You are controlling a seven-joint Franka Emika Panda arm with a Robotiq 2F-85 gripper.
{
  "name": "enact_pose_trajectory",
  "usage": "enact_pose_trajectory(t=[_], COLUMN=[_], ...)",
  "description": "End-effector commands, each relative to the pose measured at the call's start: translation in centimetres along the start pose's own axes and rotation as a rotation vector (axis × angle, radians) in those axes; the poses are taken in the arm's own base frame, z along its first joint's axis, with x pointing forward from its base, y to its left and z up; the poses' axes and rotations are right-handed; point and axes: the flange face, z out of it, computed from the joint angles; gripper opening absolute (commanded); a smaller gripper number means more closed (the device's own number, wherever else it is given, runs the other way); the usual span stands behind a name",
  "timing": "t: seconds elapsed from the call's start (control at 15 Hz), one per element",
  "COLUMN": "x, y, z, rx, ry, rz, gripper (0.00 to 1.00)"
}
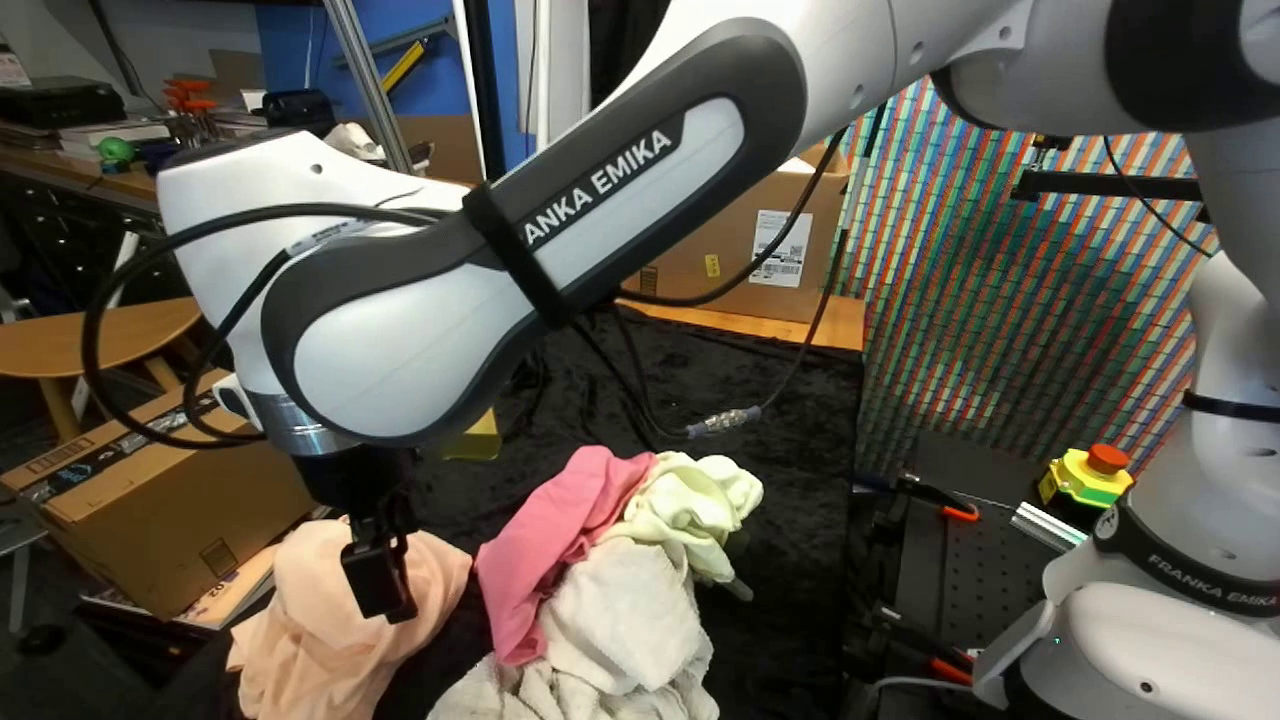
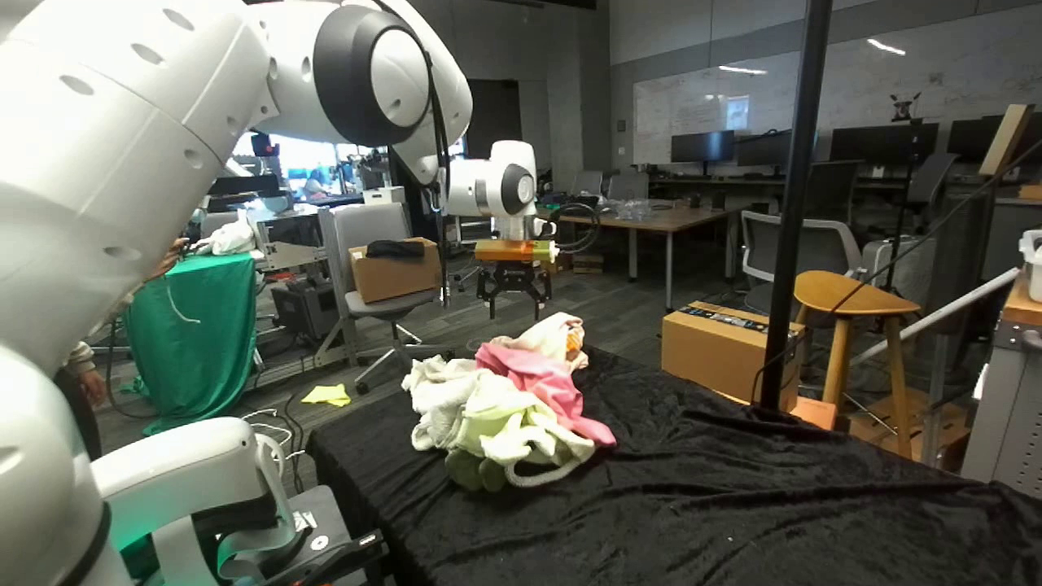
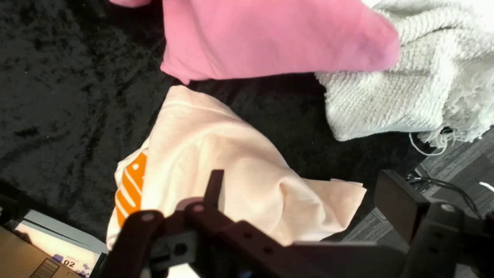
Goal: Group up all the objects on the table
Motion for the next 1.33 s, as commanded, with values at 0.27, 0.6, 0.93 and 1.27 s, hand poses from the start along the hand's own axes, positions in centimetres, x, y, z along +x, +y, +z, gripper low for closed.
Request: enact_pose_trajectory(t=[0.27,0.6,0.93,1.27], x=[3.5,4.4,4.9,4.9], y=[1.4,2.0,2.7,3.2], z=[4.2,6.6,8.7,10.2], rx=[0.008,-0.01,-0.057,-0.089], ry=[0.105,0.139,0.157,0.141], rz=[0.176,0.241,0.277,0.3], gripper=[1.0,1.0,1.0,1.0])
